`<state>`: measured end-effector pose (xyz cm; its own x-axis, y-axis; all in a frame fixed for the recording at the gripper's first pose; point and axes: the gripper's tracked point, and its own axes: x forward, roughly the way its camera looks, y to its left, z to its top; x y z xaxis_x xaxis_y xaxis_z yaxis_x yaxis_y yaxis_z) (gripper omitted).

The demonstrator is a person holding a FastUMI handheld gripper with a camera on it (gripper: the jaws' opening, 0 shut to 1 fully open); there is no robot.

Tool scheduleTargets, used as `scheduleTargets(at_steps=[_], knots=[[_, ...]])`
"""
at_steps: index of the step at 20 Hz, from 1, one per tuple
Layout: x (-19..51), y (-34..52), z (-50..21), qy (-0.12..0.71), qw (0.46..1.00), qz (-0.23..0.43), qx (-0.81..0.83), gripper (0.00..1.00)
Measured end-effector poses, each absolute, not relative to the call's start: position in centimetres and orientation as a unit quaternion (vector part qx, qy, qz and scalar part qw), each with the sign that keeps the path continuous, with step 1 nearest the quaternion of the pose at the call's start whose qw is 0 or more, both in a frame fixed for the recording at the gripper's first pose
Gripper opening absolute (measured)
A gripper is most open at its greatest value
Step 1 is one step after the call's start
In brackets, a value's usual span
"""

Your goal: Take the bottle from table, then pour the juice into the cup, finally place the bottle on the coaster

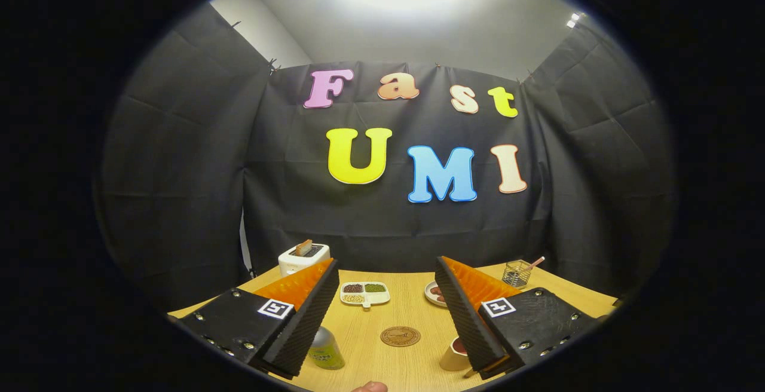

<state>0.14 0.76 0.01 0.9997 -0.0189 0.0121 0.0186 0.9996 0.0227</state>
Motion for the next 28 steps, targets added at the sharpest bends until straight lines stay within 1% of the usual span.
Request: scheduleTargets(at_steps=[6, 15, 23, 28], knots=[[0.2, 1.9, -0.7, -0.006, 1.000, -0.011, 0.019, 0.99], [1.1, 5.9, -3.4, 0.006, 1.000, 0.003, 0.017, 0.99], [2.3, 10.1, -8.8, 0.049, 0.999, 0.022, 0.008, 0.99], [3.0, 11.1, -12.6, 0.083, 0.996, 0.019, 0.006, 0.99]])
